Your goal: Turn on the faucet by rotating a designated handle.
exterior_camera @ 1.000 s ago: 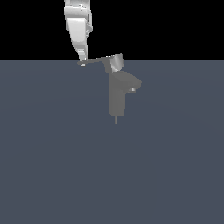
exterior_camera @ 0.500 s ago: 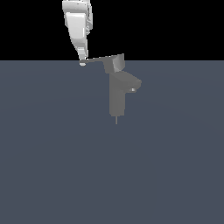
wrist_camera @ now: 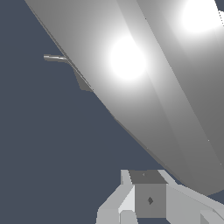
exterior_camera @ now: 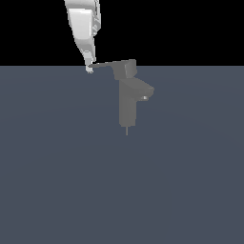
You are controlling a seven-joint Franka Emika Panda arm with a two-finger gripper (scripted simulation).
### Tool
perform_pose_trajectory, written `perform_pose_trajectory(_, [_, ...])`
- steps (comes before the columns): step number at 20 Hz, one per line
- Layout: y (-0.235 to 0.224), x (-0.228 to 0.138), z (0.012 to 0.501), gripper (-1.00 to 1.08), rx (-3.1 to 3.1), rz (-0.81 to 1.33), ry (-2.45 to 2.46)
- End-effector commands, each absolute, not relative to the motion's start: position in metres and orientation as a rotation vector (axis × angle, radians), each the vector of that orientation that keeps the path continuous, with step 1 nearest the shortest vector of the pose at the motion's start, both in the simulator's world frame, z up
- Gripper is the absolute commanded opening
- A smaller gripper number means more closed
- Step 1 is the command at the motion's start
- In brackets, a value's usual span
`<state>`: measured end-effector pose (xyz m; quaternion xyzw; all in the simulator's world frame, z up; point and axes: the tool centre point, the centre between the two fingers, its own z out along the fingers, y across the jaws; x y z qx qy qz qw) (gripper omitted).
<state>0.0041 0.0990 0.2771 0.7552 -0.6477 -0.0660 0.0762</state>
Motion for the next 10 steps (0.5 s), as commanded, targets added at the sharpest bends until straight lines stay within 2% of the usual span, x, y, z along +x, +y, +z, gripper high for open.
perform_pose_trajectory(1, [0.1, -0.003, 0.283, -1.0, 2.268, -0.194, -1.942])
perform_pose_trajectory(10, [0.08, -0.016, 0.282, -1.0, 2.262, -0.194, -1.94])
